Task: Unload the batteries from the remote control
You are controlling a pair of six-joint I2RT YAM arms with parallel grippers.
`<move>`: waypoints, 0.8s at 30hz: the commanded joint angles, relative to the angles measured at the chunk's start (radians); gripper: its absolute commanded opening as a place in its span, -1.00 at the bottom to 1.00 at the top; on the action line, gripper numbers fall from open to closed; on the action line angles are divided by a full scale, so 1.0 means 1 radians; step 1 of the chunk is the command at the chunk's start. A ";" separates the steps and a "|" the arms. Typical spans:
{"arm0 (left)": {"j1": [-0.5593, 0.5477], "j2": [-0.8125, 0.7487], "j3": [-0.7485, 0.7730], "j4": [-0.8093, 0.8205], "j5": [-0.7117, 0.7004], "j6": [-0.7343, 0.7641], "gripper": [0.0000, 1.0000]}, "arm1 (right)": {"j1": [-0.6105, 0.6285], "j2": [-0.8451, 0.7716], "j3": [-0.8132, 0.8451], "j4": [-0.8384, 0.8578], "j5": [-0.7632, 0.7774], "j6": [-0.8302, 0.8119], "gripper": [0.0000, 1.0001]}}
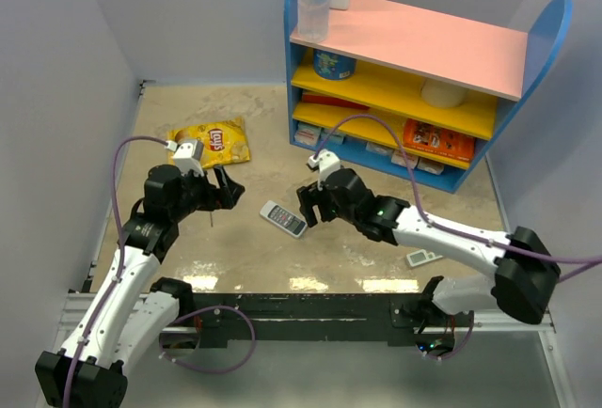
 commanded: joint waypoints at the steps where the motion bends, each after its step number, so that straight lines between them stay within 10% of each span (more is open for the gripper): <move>1: 0.007 -0.005 0.047 -0.004 -0.032 -0.023 0.82 | 0.017 0.122 0.050 0.172 -0.051 -0.111 0.66; 24: 0.007 -0.025 0.036 0.007 -0.041 -0.018 0.77 | 0.091 0.500 0.089 0.277 -0.075 -0.278 0.57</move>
